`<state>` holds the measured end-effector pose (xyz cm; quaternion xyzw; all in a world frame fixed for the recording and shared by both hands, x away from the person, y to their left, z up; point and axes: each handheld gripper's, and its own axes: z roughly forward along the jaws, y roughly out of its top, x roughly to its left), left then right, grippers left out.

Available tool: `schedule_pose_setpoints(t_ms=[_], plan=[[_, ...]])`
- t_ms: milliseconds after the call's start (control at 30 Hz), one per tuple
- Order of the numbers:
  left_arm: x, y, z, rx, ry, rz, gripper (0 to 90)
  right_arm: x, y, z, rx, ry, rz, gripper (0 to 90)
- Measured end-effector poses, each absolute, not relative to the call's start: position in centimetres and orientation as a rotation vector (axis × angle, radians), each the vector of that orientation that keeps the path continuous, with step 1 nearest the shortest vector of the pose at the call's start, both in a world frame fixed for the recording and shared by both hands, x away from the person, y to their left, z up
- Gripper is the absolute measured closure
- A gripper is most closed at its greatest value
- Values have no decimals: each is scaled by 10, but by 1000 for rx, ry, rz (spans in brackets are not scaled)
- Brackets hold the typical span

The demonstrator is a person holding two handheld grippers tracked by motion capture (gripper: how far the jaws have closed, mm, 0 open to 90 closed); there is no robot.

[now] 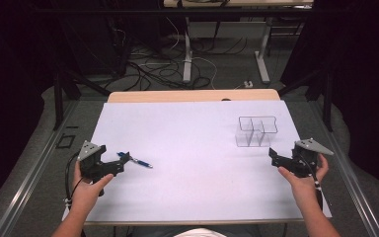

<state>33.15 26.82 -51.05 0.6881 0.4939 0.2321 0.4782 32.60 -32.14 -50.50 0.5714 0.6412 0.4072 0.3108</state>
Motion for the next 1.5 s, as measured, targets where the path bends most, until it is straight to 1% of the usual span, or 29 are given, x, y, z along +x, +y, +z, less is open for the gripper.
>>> schedule_pose_setpoints(t_ms=[33, 167, 300, 367, 400, 533, 633, 667, 833, 967, 1000, 1033, 1067, 1100, 1133, 1167, 1200, 1233, 1267, 1300, 1333, 1500], plan=[[331, 268, -510, 1680, 1206, 567, 1, 326, -321, -505, 1509, 1693, 1075, 62], [329, 269, -510, 1676, 1217, 582, 1, 334, -323, -503, 1471, 1706, 1052, 152], [327, 270, -511, 1685, 1218, 583, 1, 339, -323, -501, 1461, 1702, 1051, 173], [326, 271, -510, 1669, 1226, 586, 2, 344, -324, -497, 1453, 1714, 1041, 212], [326, 271, -510, 1669, 1226, 586, 2, 344, -324, -497, 1453, 1714, 1041, 212], [325, 273, -510, 1677, 1233, 587, 2, 351, -328, -494, 1465, 1737, 1070, 374], [325, 274, -511, 1682, 1236, 589, 2, 358, -331, -492, 1462, 1758, 1074, 411], [325, 274, -511, 1681, 1238, 588, 2, 358, -331, -492, 1462, 1758, 1074, 411], [325, 275, -512, 1682, 1239, 579, 2, 372, -337, -487, 1453, 1767, 1065, 499], [324, 275, -513, 1687, 1241, 577, 3, 380, -337, -487, 1456, 1785, 1053, 517], [324, 275, -512, 1685, 1238, 578, 3, 383, -338, -486, 1461, 1789, 1041, 567], [324, 275, -512, 1685, 1238, 578, 3, 383, -338, -486, 1461, 1789, 1041, 567], [323, 275, -512, 1685, 1237, 581, 3, 386, -339, -485, 1451, 1794, 1042, 641], [323, 275, -511, 1688, 1235, 579, 3, 388, -339, -484, 1462, 1793, 1043, 671], [323, 274, -511, 1687, 1234, 581, 3, 388, -339, -484, 1462, 1793, 1043, 671], [322, 274, -511, 1688, 1233, 585, 3, 391, -340, -483, 1465, 1792, 1034, 740], [322, 274, -511, 1688, 1237, 585, 3, 393, -341, -483, 1464, 1784, 1022, 776], [322, 274, -511, 1688, 1237, 585, 3, 393, -341, -483, 1464, 1784, 1022, 776], [321, 275, -510, 1689, 1240, 590, 3, 397, -343, -482, 1478, 1779, 1021, 846], [321, 275, -510, 1689, 1240, 590, 3, 397, -343, -482, 1478, 1779, 1021, 846], [321, 275, -510, 1687, 1240, 594, 3, 400, -344, -482, 1491, 1766, 1022, 900], [320, 276, -510, 1685, 1248, 595, 4, 408, -345, -485, 1508, 1776, 1009, 900]])
